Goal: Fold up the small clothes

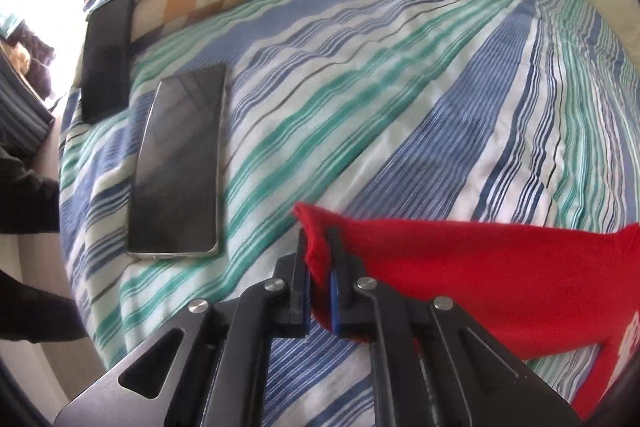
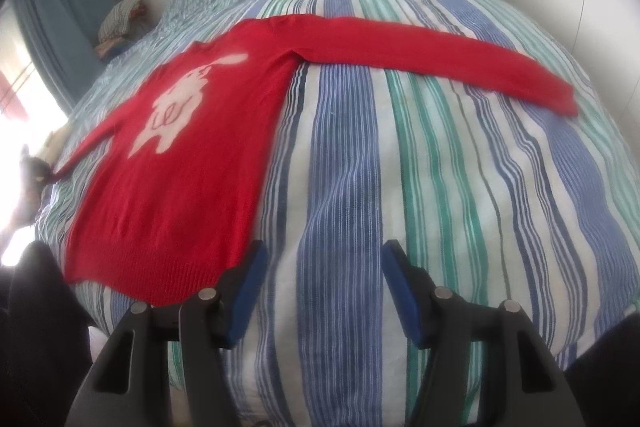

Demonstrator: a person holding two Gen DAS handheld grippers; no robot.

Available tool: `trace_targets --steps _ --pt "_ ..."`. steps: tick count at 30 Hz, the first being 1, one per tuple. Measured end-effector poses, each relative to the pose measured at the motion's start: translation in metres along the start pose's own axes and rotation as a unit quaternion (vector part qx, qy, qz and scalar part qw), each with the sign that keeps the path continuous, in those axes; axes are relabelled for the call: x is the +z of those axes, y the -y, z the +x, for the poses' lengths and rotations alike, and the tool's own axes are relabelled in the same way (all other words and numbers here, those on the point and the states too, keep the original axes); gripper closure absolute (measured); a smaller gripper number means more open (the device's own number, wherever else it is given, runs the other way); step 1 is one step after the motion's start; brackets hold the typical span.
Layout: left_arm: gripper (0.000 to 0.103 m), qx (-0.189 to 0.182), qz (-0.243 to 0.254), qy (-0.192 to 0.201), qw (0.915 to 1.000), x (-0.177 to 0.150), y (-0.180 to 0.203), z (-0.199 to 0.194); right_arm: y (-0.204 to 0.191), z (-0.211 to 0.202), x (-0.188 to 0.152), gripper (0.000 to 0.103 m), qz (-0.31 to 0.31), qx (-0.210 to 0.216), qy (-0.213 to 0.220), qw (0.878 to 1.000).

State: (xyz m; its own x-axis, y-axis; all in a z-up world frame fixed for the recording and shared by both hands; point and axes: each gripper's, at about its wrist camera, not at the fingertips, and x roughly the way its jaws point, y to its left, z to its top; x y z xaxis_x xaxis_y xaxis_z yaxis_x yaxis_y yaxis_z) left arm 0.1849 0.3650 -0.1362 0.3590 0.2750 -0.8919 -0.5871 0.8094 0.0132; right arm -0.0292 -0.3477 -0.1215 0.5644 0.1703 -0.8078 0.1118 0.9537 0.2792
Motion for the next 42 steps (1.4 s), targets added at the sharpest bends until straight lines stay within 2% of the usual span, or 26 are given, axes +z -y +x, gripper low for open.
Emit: trace_targets --steps 3,5,6,8,9,10,11,12,14,16,17,18,21,23,26,29,31,32,33,34,35,36,37,39,40,42 --pt "0.092 0.026 0.038 -0.014 0.9988 -0.003 0.014 0.001 0.006 0.004 0.002 0.044 0.017 0.007 -0.005 1.0" --pt "0.075 0.053 0.069 -0.011 0.9962 -0.003 0.023 -0.013 0.009 0.001 0.005 0.044 0.021 0.007 -0.004 1.0" --pt "0.067 0.063 0.084 0.005 0.9944 -0.004 0.028 -0.026 0.011 -0.001 0.009 0.044 0.02 0.009 -0.004 1.0" --pt "0.038 0.056 0.125 0.059 0.9888 -0.004 0.044 -0.063 0.012 -0.008 0.023 0.044 -0.002 0.002 -0.004 1.0" --pt "0.034 0.043 0.152 0.086 0.9838 -0.004 0.057 -0.082 0.012 -0.012 0.034 0.043 -0.02 0.0 -0.002 1.0" --pt "0.028 0.02 0.179 0.104 0.9781 -0.003 0.073 -0.097 0.013 -0.015 0.047 0.038 -0.038 -0.002 0.002 0.999" --pt "0.023 -0.016 0.208 0.112 0.9716 -0.001 0.092 -0.109 0.014 -0.018 0.064 0.032 -0.055 -0.004 0.008 0.998" --pt "0.021 -0.06 0.235 0.109 0.964 0.001 0.114 -0.118 0.015 -0.018 0.083 0.03 -0.069 -0.006 0.015 0.997" --pt "0.01 -0.144 0.282 0.081 0.9451 0.003 0.164 -0.122 0.015 -0.013 0.128 0.03 -0.093 -0.006 0.027 0.995" --pt "0.01 -0.209 0.316 0.042 0.9246 0.003 0.218 -0.111 0.009 0.004 0.18 0.03 -0.109 0.014 0.031 0.993" --pt "0.01 -0.226 0.329 0.027 0.9167 0.003 0.245 -0.102 0.006 0.017 0.205 0.03 -0.115 0.025 0.029 0.993" --pt "0.01 -0.227 0.341 0.019 0.9121 0.002 0.273 -0.092 0.002 0.033 0.23 0.029 -0.119 0.035 0.026 0.992" --pt "0.014 -0.212 0.375 -0.002 0.9028 -0.001 0.34 -0.063 -0.012 0.095 0.297 0.029 -0.125 0.054 -0.008 0.991" --pt "0.017 -0.217 0.389 -0.006 0.8954 -0.002 0.371 -0.052 -0.02 0.14 0.33 0.029 -0.13 0.053 -0.041 0.989" --pt "0.018 -0.233 0.417 -0.003 0.8783 -0.004 0.399 -0.043 -0.041 0.189 0.363 0.029 -0.15 0.065 -0.071 0.984" --pt "0.018 -0.21 0.457 -0.011 0.8642 -0.009 0.423 -0.026 -0.067 0.223 0.385 0.03 -0.172 0.097 -0.088 0.976" --pt "0.019 -0.189 0.479 -0.02 0.8569 -0.015 0.432 -0.014 -0.081 0.247 0.391 0.029 -0.187 0.101 -0.098 0.972" --pt "0.033 -0.194 0.483 -0.022 0.8534 -0.019 0.433 -0.011 -0.086 0.26 0.39 0.029 -0.19 0.101 -0.11 0.97" --pt "0.053 -0.211 0.481 -0.026 0.8503 -0.021 0.43 -0.011 -0.089 0.275 0.389 0.029 -0.185 0.104 -0.133 0.968" --pt "0.102 -0.216 0.479 -0.022 0.8507 -0.022 0.427 -0.014 -0.091 0.29 0.384 0.035 -0.179 0.113 -0.164 0.964" --pt "0.1 -0.209 0.479 0.003 0.8526 -0.025 0.423 -0.022 -0.096 0.299 0.377 0.066 -0.19 0.112 -0.184 0.958" --pt "0.1 -0.202 0.478 0.051 0.8532 -0.027 0.416 -0.034 -0.104 0.298 0.372 0.091 -0.223 0.088 -0.174 0.955" --pt "0.1 -0.196 0.471 0.092 0.8554 -0.03 0.41 -0.046 -0.109 0.29 0.369 0.1 -0.242 0.073 -0.151 0.956" --pt "0.1 -0.193 0.442 0.133 0.8657 -0.032 0.4 -0.053 -0.117 0.258 0.364 0.1 -0.266 0.034 -0.073 0.961" --pt "0.1 -0.181 0.439 0.141 0.8685 -0.034 0.402 -0.048 -0.122 0.241 0.362 0.1 -0.284 0.008 -0.029 0.958" --pt "0.1 -0.148 0.444 0.121 0.8753 -0.042 0.413 -0.021 -0.133 0.232 0.353 0.1 -0.32 -0.04 0.018 0.946"
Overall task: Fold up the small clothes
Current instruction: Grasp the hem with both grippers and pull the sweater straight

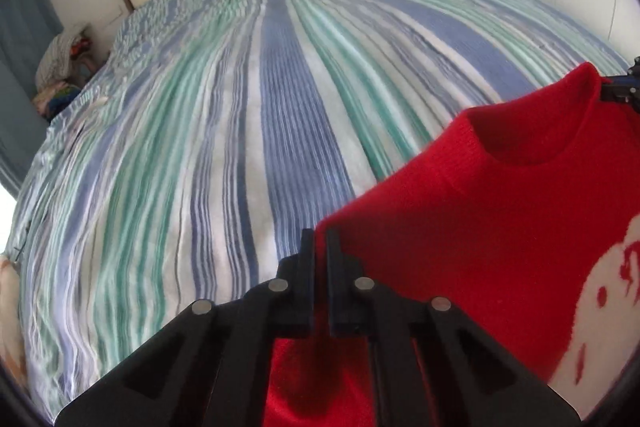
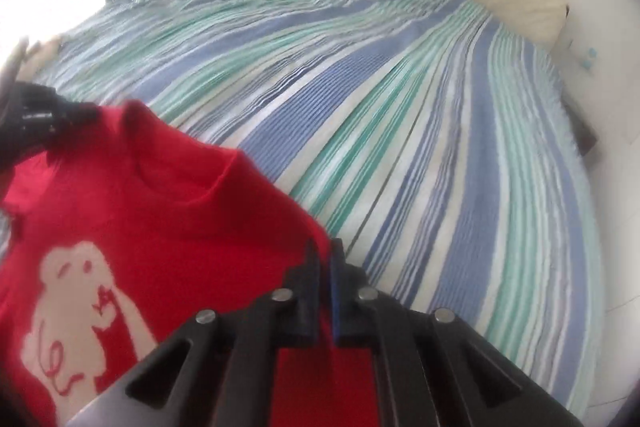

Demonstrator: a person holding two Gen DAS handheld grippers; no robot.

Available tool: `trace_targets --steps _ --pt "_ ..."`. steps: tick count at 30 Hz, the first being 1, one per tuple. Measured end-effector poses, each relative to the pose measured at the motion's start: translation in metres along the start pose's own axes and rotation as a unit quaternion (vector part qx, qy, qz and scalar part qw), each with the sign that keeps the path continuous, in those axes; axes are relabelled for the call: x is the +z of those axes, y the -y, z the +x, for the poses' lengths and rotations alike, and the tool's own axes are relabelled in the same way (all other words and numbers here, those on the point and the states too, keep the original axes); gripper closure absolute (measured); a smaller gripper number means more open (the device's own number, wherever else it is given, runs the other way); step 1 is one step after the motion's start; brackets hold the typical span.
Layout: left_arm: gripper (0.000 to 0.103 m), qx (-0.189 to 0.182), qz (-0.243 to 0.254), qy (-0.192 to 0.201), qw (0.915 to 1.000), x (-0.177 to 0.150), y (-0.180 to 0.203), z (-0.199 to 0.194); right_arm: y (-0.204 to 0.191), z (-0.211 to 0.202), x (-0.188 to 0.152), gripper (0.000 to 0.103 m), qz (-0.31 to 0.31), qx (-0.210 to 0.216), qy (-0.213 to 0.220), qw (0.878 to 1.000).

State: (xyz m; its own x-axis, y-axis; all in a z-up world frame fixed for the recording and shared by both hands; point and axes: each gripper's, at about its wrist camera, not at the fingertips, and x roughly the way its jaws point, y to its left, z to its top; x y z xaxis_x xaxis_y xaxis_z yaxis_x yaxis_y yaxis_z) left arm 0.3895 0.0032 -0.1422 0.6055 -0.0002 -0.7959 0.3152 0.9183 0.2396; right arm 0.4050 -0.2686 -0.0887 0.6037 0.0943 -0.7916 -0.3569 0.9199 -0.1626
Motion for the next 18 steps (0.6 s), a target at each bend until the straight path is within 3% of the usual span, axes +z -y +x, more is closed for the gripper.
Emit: trace_targets --steps 3,4,5,6,7,8,10,14,18 --pt "0.096 0.039 0.013 -0.005 0.9991 -0.003 0.013 0.009 -0.017 0.049 -0.01 0.1 -0.018 -0.026 -0.075 0.997" --pt "0.086 0.043 0.007 -0.006 0.999 0.0 0.013 0.002 -0.021 0.065 -0.013 0.099 -0.017 -0.023 -0.103 0.994" --pt "0.058 0.045 -0.001 -0.011 0.9989 0.001 0.009 -0.007 -0.024 0.068 -0.014 0.097 -0.013 -0.027 -0.105 0.994" --pt "0.041 0.048 -0.008 -0.01 0.9988 -0.002 0.003 -0.019 -0.021 0.062 -0.013 0.095 -0.005 -0.028 -0.099 0.995" --pt "0.02 0.047 -0.014 0.005 0.9988 -0.008 -0.003 -0.035 -0.016 0.054 -0.012 0.084 0.01 -0.018 -0.096 0.995" --pt "0.018 0.038 -0.018 0.021 0.9989 -0.014 -0.009 -0.053 -0.01 0.045 -0.012 0.061 0.024 -0.003 -0.092 0.995" --pt "0.018 0.001 -0.035 0.005 0.9994 -0.031 -0.025 -0.081 0.004 0.014 -0.021 0.045 0.031 0.009 -0.077 0.996" --pt "0.018 -0.099 -0.1 -0.064 0.988 -0.116 -0.039 -0.141 0.011 -0.057 -0.059 0.045 0.012 0.038 -0.072 0.997" --pt "0.018 -0.141 -0.14 -0.137 0.9704 -0.219 -0.007 -0.185 -0.01 -0.136 -0.144 0.045 0.014 0.1 -0.083 0.991"
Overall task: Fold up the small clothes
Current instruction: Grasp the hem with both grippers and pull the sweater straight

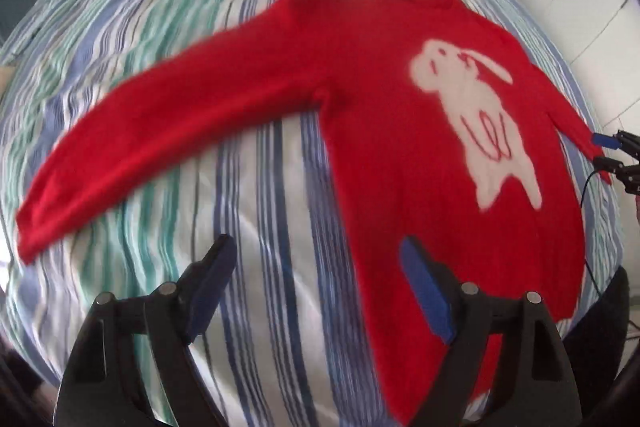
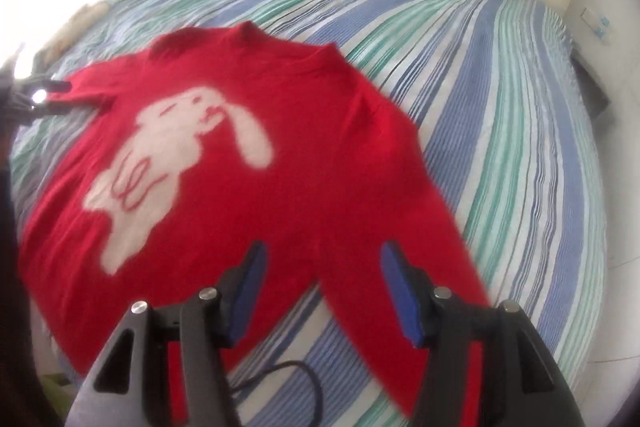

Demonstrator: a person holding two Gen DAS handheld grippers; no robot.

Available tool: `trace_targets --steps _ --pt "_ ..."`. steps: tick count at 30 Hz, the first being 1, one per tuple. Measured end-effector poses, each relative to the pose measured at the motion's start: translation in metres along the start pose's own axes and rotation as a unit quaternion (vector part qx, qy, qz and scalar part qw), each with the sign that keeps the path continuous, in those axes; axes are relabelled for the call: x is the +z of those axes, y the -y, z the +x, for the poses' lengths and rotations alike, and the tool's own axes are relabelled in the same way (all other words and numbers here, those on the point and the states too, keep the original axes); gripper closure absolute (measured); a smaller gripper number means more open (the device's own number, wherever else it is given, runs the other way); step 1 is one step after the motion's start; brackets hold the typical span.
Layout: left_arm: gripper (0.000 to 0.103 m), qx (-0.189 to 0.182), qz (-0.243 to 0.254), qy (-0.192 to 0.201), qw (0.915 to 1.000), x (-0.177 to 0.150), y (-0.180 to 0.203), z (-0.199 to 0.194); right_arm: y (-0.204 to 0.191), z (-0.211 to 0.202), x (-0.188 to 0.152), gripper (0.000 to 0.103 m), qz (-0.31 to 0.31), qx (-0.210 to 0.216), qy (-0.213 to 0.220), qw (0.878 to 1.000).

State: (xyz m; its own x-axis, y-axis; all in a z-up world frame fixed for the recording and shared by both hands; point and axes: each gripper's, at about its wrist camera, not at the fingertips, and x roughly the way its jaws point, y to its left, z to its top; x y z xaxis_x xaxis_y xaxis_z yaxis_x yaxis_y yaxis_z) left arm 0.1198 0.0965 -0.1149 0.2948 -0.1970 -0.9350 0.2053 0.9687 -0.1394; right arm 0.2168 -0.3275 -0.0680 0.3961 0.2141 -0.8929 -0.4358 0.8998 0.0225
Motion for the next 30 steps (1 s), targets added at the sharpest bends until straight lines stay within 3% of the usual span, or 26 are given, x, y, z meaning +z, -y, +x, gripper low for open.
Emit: trace_targets --steps 2,4,6,9,10,12,13,15,16,17,21,24,27,30 --pt "0.018 -0.016 -0.028 -0.032 0.999 -0.049 0.011 -0.001 -0.027 -0.017 -0.06 0.045 0.029 0.049 -0.019 0.998" --pt "0.018 -0.017 -0.051 -0.04 0.9977 -0.085 0.025 -0.004 -0.053 -0.027 -0.116 0.045 0.08 0.098 -0.035 0.991" --pt "0.018 -0.004 -0.053 -0.038 0.9979 -0.103 0.041 -0.004 -0.082 -0.033 -0.165 0.045 0.132 0.134 -0.031 0.982" --pt "0.018 0.003 -0.047 -0.036 0.9982 -0.106 0.055 0.002 -0.111 -0.028 -0.208 0.045 0.208 0.157 -0.021 0.965" --pt "0.018 0.004 -0.045 -0.033 0.9984 -0.107 0.059 0.003 -0.118 -0.023 -0.215 0.045 0.229 0.171 -0.015 0.958" --pt "0.029 0.013 -0.041 -0.031 0.9986 -0.108 0.062 0.008 -0.126 -0.018 -0.219 0.045 0.251 0.161 0.004 0.955" --pt "0.046 0.013 -0.043 -0.032 0.9985 -0.107 0.063 0.01 -0.127 -0.015 -0.22 0.045 0.261 0.164 0.019 0.951" --pt "0.092 -0.003 -0.043 -0.031 0.9986 -0.107 0.062 0.011 -0.124 -0.001 -0.22 0.05 0.302 0.196 0.023 0.933" --pt "0.099 -0.005 -0.04 -0.033 0.9987 -0.107 0.062 0.01 -0.124 0.006 -0.218 0.092 0.307 0.211 0.019 0.928" --pt "0.099 -0.005 -0.043 -0.028 0.9987 -0.108 0.06 0.005 -0.127 0.009 -0.218 0.099 0.303 0.202 0.011 0.931" --pt "0.099 0.012 -0.036 -0.012 0.9992 -0.113 0.05 -0.018 -0.139 -0.018 -0.214 0.1 0.277 0.173 0.009 0.945" --pt "0.099 0.027 -0.043 -0.037 0.998 -0.118 0.045 -0.002 -0.157 -0.038 -0.215 0.1 0.242 0.15 -0.002 0.959" --pt "0.099 0.046 -0.044 -0.056 0.9964 -0.111 0.048 0.016 -0.16 -0.014 -0.221 0.1 0.259 0.139 -0.034 0.955" --pt "0.096 0.066 -0.041 -0.055 0.9955 -0.107 0.055 0.021 -0.152 0.013 -0.221 0.1 0.304 0.149 -0.05 0.94"
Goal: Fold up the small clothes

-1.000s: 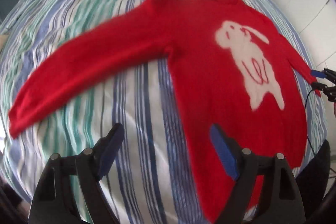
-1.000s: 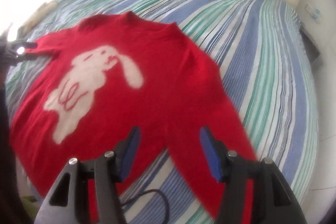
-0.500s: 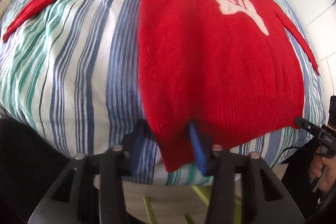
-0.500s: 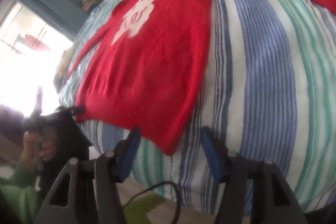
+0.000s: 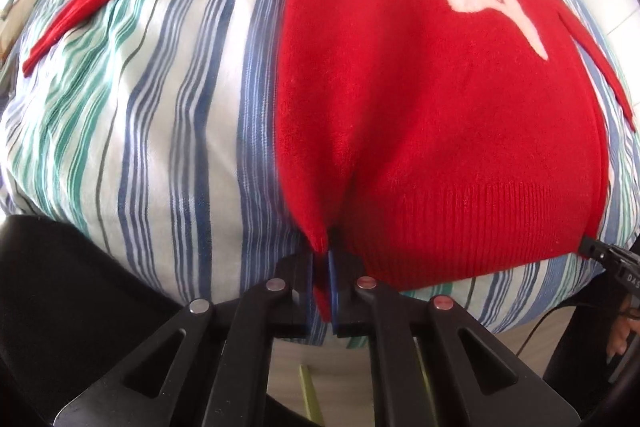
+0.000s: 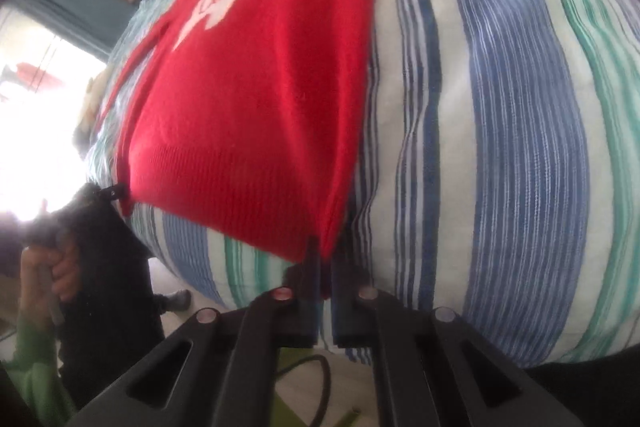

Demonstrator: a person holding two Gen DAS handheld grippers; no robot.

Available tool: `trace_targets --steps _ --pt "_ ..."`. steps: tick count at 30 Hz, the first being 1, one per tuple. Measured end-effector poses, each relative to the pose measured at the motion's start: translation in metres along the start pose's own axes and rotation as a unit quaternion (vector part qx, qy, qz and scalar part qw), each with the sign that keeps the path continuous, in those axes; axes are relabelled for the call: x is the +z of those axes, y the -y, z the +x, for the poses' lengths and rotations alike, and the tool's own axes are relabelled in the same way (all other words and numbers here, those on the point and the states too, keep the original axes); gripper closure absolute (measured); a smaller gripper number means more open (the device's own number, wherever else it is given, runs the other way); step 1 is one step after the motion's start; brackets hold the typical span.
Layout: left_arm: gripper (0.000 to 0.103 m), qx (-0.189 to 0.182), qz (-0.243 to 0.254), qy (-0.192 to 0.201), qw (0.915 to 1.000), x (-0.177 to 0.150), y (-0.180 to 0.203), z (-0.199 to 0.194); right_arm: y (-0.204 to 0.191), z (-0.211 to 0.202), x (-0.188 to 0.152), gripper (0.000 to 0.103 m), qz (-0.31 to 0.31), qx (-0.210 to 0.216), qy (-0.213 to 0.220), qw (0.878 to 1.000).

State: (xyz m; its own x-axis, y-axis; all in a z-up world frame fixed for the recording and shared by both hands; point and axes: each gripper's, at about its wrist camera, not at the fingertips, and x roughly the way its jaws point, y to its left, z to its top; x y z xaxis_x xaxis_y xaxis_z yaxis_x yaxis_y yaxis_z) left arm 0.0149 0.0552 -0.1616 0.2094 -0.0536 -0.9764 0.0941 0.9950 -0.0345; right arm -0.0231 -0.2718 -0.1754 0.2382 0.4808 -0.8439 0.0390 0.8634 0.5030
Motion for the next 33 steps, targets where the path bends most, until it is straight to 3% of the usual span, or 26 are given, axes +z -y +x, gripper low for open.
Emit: trace_targets --steps 3,4,7,8,13,18,22,27,29,31,33 --pt "0.091 0.001 -0.007 0.009 0.9999 -0.002 0.002 -0.002 -0.009 0.004 0.001 0.099 -0.011 -0.016 0.005 1.0" --pt "0.082 0.002 -0.007 0.01 0.9999 -0.009 0.0 -0.006 -0.011 0.004 0.001 0.099 -0.012 -0.019 0.006 1.0" --pt "0.034 -0.006 -0.021 0.018 0.9996 -0.021 -0.017 -0.026 -0.008 -0.001 -0.004 0.091 -0.001 -0.008 0.008 1.0" --pt "0.029 -0.009 -0.027 0.026 0.9993 -0.024 -0.021 -0.033 -0.006 -0.003 -0.006 0.084 0.004 -0.006 0.006 1.0" --pt "0.029 -0.015 -0.04 0.08 0.9959 -0.033 -0.043 -0.073 0.007 -0.029 -0.012 0.068 0.021 -0.021 0.004 1.0" --pt "0.024 -0.038 -0.06 0.144 0.987 -0.015 -0.051 -0.103 0.032 -0.071 -0.004 0.065 0.036 -0.064 0.064 0.995" --pt "0.022 -0.047 -0.057 0.169 0.9828 0.015 -0.023 -0.105 0.051 -0.09 0.017 0.065 0.051 -0.077 0.108 0.99" --pt "0.017 -0.054 -0.063 0.196 0.9771 0.032 -0.009 -0.097 0.053 -0.109 0.039 0.062 0.031 -0.13 0.176 0.975" --pt "0.017 -0.052 -0.072 0.201 0.9756 0.034 -0.011 -0.092 0.054 -0.113 0.04 0.051 0.031 -0.153 0.215 0.964" --pt "0.017 -0.041 -0.081 0.203 0.975 0.034 -0.016 -0.084 0.058 -0.111 0.035 0.049 0.041 -0.164 0.24 0.956" --pt "0.017 -0.027 -0.089 0.203 0.9748 0.034 -0.023 -0.076 0.066 -0.105 0.026 0.049 0.049 -0.155 0.244 0.956"
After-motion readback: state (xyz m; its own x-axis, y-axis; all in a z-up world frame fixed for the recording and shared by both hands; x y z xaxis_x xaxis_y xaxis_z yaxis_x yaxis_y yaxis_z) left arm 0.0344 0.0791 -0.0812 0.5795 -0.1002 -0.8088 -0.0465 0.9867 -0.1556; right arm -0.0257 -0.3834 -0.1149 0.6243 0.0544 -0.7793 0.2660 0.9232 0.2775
